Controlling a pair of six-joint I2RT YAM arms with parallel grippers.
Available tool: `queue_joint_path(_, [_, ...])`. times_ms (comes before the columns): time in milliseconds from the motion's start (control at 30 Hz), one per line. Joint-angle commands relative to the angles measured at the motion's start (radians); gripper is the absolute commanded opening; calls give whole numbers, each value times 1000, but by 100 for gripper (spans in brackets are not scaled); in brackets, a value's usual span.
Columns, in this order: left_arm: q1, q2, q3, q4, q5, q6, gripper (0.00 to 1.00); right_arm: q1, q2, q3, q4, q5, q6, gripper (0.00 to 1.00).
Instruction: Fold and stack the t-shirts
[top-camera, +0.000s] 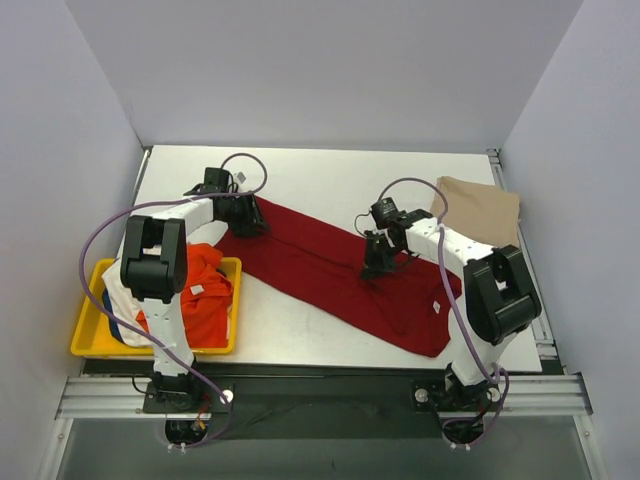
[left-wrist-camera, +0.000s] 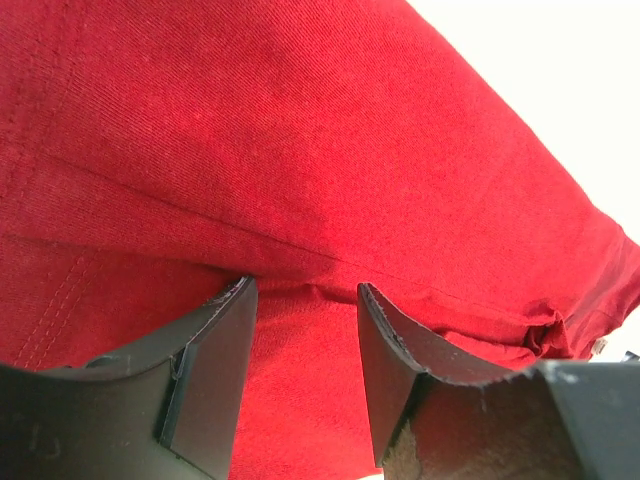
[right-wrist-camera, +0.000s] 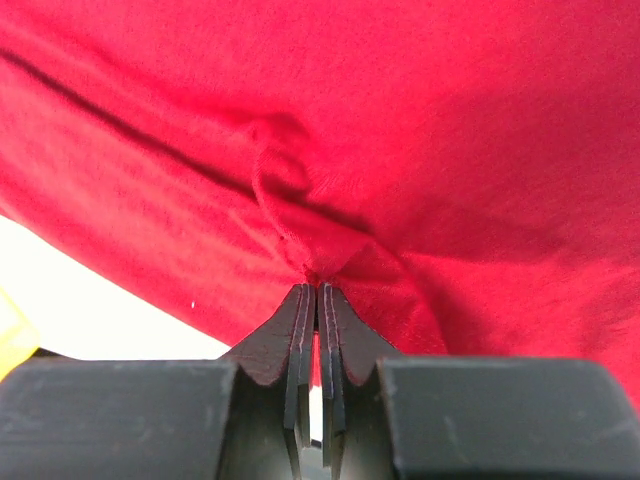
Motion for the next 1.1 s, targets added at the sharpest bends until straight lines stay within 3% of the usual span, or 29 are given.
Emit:
queue_joint_path(0, [7, -46, -10, 20, 24, 18, 55, 39, -31, 40, -72, 10, 21, 0])
queue_joint_path(233, [7, -57, -22, 23, 27, 18, 55, 100, -1, 78, -110, 30, 21, 2])
queue_joint_path(467, [7, -68, -31, 28, 25, 17, 55, 135, -31, 104, -132, 19, 10, 41])
queue_joint_path(600, [4, -84, -21, 25, 5, 28, 55, 121, -87, 103, -140, 36, 12, 49])
queue_joint_path(833, [0, -85, 59, 25, -7, 17, 55, -81, -227, 6, -166, 77, 3, 53])
queue_joint_path(1067, [-7, -3, 208, 25, 5, -14, 55, -311, -239, -44, -222, 189, -36, 54])
